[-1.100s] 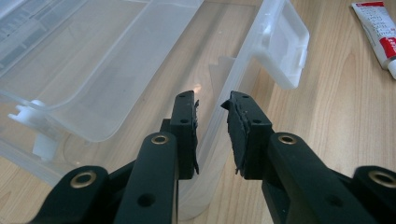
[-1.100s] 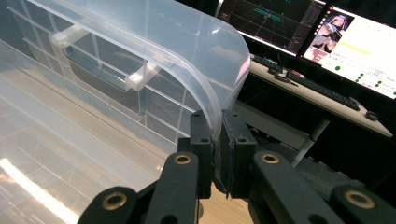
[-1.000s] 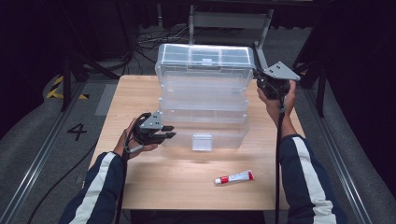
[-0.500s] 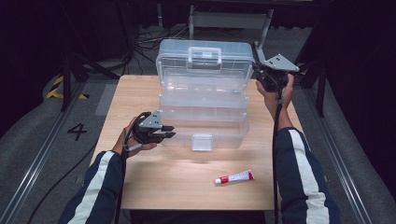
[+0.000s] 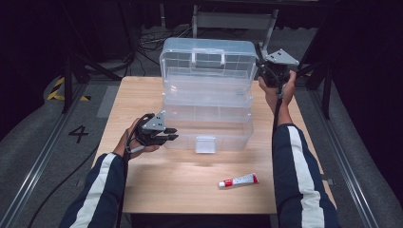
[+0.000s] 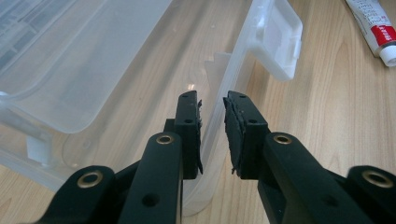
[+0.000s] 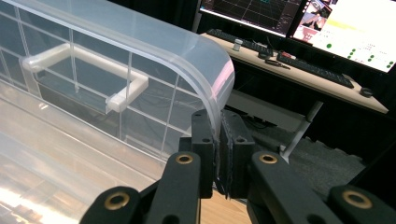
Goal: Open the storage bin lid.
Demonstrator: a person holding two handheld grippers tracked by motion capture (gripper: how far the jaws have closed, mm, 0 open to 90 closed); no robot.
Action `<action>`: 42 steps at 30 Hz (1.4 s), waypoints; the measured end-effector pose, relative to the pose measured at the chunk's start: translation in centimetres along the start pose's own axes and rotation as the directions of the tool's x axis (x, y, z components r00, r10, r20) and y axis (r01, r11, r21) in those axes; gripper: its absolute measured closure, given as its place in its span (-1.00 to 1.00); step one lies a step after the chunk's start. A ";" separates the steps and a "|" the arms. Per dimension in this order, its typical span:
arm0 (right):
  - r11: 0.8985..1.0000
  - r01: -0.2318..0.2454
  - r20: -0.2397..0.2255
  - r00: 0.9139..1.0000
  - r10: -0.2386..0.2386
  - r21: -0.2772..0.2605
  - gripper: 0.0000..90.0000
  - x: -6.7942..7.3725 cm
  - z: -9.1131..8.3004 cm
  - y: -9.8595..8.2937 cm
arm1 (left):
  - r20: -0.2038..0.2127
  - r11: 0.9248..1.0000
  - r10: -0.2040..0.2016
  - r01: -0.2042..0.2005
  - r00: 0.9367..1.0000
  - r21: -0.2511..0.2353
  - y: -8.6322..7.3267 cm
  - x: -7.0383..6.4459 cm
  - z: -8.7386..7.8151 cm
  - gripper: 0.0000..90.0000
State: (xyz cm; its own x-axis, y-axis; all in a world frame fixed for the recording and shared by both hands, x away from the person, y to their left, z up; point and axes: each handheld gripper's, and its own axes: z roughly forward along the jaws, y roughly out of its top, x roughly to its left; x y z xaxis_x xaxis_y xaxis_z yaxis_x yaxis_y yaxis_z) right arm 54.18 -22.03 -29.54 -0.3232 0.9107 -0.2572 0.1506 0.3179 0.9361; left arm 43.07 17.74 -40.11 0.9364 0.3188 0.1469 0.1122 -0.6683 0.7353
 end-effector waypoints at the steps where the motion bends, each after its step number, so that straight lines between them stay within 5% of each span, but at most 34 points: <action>1: 1.000 -0.001 0.001 1.000 0.001 -0.001 0.90 0.0 0.1 0.0 | -0.001 1.000 0.002 -0.002 1.000 0.001 0.0 0.0 0.0 0.68; 7: 0.999 -0.037 -0.026 0.999 0.037 0.004 0.89 -0.8 1.4 0.2 | 0.004 1.000 0.000 0.000 1.000 0.009 0.1 0.0 0.0 0.68; 21: 0.997 -0.042 -0.009 0.999 0.043 0.062 0.87 -1.0 3.5 1.0 | -0.001 1.000 -0.007 0.007 1.000 0.027 0.5 -0.1 -0.1 0.70; 28: 0.995 -0.010 -0.051 0.999 0.015 0.095 0.86 -1.5 4.4 1.5 | 0.024 0.998 0.038 -0.039 0.999 0.050 1.0 -0.7 -0.2 0.77; 37: 0.985 -0.008 -0.076 0.997 0.021 0.173 0.86 -1.7 3.6 2.0 | 0.040 0.998 0.032 -0.033 0.999 0.048 0.4 -0.7 -1.0 0.78; 42: 0.987 -0.001 -0.076 0.997 0.013 0.163 0.86 -1.5 3.1 1.8 | 0.040 1.000 0.017 -0.018 0.999 0.022 -0.1 -1.0 -1.3 0.78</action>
State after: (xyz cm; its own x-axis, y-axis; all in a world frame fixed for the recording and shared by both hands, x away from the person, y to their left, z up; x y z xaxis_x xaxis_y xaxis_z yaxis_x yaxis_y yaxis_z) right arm 57.83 -21.99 -28.21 -0.3910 0.8922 -0.2259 0.3013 0.3560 0.8846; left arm 41.67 18.36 -39.41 0.9506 0.2804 0.1330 0.1027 -0.6887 0.7177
